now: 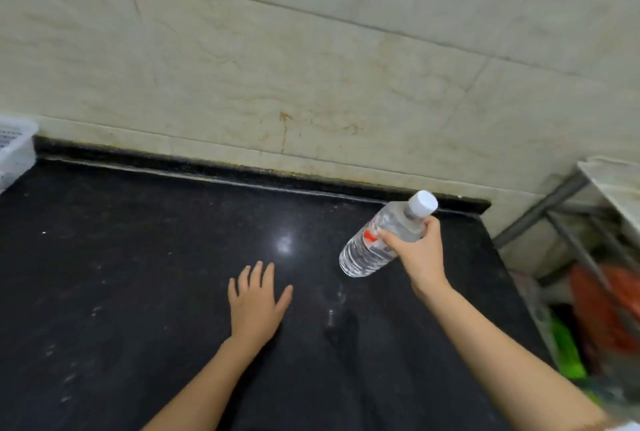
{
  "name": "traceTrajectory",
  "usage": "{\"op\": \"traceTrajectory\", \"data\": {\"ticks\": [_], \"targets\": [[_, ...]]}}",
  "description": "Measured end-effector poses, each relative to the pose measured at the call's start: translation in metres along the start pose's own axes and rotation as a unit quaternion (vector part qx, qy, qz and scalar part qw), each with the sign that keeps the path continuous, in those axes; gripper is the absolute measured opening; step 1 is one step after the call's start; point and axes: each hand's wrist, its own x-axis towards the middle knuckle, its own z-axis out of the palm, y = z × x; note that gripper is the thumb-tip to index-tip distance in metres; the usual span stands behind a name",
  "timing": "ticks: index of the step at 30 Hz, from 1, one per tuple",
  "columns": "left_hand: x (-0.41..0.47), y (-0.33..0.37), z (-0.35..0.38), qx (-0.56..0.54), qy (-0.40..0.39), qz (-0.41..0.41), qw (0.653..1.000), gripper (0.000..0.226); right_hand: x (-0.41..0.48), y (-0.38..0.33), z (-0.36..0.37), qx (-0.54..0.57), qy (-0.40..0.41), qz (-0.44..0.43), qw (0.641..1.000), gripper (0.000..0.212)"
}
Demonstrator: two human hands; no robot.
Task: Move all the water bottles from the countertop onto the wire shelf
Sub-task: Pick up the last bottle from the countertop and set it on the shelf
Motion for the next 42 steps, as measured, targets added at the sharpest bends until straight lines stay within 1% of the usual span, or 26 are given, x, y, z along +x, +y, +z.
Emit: {"op": "traceTrajectory", "data": {"ticks": [1, 2, 4, 7, 9, 11, 13, 15, 16, 18, 22, 26, 30, 34, 38, 42], "targets": [[-0.002, 0.028, -0.001, -0.011, 0.013, 0.039, 0.999, 0.081, -0.008, -0.003, -0.025, 0.003, 0.009, 0.002, 1.0, 0.06], [-0.007, 0.058, -0.001, -0.02, 0.004, 0.082, 0.996, 0.088, -0.016, -0.005, -0.052, 0.003, 0.02, 0.001, 1.0, 0.06], [-0.023, 0.12, 0.004, -0.039, -0.047, 0.172, 0.983, 0.1, -0.035, -0.008, -0.107, -0.005, 0.05, -0.007, 0.999, 0.061], [-0.066, 0.215, 0.022, -0.063, -0.092, 0.291, 0.95, 0.104, -0.07, -0.01, -0.194, -0.02, 0.088, -0.014, 0.996, 0.063], [-0.103, 0.273, 0.036, -0.088, -0.105, 0.347, 0.928, 0.104, -0.097, -0.01, -0.252, -0.024, 0.108, -0.024, 0.994, 0.064], [-0.144, 0.326, 0.05, -0.144, -0.111, 0.401, 0.898, 0.1, -0.124, -0.01, -0.309, -0.028, 0.129, -0.035, 0.991, 0.062], [-0.186, 0.373, 0.059, -0.227, -0.151, 0.428, 0.862, 0.087, -0.149, -0.011, -0.363, -0.032, 0.146, -0.045, 0.988, 0.06], [-0.223, 0.413, 0.067, -0.308, -0.222, 0.415, 0.826, 0.067, -0.169, -0.015, -0.41, -0.041, 0.159, -0.053, 0.985, 0.061], [-0.238, 0.43, 0.07, -0.34, -0.241, 0.408, 0.812, 0.06, -0.177, -0.016, -0.431, -0.043, 0.166, -0.056, 0.984, 0.061], [-0.262, 0.46, 0.074, -0.37, -0.261, 0.402, 0.796, 0.055, -0.189, -0.018, -0.468, -0.044, 0.172, -0.059, 0.982, 0.062], [-0.279, 0.517, 0.076, -0.376, -0.244, 0.432, 0.783, 0.055, -0.194, -0.025, -0.525, -0.06, 0.171, -0.068, 0.981, 0.067], [-0.263, 0.577, 0.078, -0.385, -0.207, 0.442, 0.784, 0.054, -0.164, -0.03, -0.573, -0.051, 0.181, -0.091, 0.978, 0.06], [-0.227, 0.648, 0.078, -0.376, -0.172, 0.451, 0.791, 0.052, -0.1, -0.034, -0.612, -0.019, 0.184, -0.091, 0.979, 0.067], [-0.178, 0.713, 0.097, -0.34, -0.14, 0.429, 0.825, 0.062, -0.014, -0.03, -0.644, 0.051, 0.193, -0.076, 0.977, 0.067], [-0.133, 0.771, 0.124, -0.306, -0.123, 0.388, 0.861, 0.072, 0.067, -0.016, -0.669, 0.047, 0.197, -0.05, 0.978, 0.076], [-0.097, 0.813, 0.15, -0.283, -0.129, 0.35, 0.884, 0.078, 0.123, -0.002, -0.686, 0.046, 0.179, -0.029, 0.982, 0.081]]}}
